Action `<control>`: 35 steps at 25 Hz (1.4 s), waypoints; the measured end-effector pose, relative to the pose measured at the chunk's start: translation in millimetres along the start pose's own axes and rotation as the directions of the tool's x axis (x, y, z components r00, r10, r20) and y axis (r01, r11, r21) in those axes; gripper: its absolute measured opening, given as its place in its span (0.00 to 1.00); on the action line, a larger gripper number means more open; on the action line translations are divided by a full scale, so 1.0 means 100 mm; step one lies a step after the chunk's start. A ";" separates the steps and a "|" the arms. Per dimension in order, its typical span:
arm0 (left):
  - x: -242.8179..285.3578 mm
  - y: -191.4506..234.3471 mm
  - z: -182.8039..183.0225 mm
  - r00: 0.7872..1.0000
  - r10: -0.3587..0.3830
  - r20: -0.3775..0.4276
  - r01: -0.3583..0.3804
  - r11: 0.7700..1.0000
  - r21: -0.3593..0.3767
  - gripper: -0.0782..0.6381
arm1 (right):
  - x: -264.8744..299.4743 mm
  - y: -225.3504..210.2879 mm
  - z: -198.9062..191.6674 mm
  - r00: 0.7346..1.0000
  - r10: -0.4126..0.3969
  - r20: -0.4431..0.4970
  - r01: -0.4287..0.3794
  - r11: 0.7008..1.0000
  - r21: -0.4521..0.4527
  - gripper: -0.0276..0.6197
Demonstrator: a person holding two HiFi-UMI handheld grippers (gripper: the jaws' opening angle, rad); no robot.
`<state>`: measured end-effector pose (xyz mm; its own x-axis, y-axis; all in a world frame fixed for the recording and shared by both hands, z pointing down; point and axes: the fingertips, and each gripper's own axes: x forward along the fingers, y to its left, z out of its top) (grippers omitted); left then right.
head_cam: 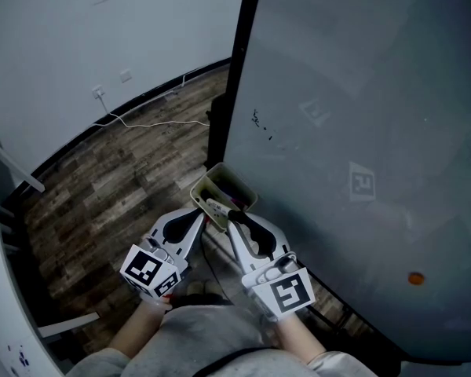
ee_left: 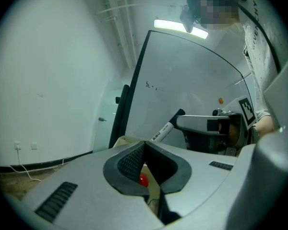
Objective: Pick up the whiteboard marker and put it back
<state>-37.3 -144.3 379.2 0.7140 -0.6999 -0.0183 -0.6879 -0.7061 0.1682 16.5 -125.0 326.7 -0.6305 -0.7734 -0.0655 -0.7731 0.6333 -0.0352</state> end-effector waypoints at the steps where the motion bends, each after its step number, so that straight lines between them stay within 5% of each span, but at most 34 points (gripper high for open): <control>1: 0.00 0.00 0.00 1.000 -0.001 0.001 0.001 1.000 0.001 0.13 | 0.00 0.00 0.01 1.000 0.000 0.001 0.000 1.000 0.005 0.16; 35: -0.05 0.04 0.13 1.000 -0.004 0.028 0.004 1.000 -0.004 0.13 | -0.07 0.02 0.31 0.999 0.038 0.028 -0.039 0.998 0.038 0.16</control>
<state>-45.1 -145.5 367.6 0.7127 -0.7000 -0.0462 -0.6846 -0.7084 0.1716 21.5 -117.3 296.2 -0.6575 -0.7475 -0.0951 -0.7445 0.6639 -0.0708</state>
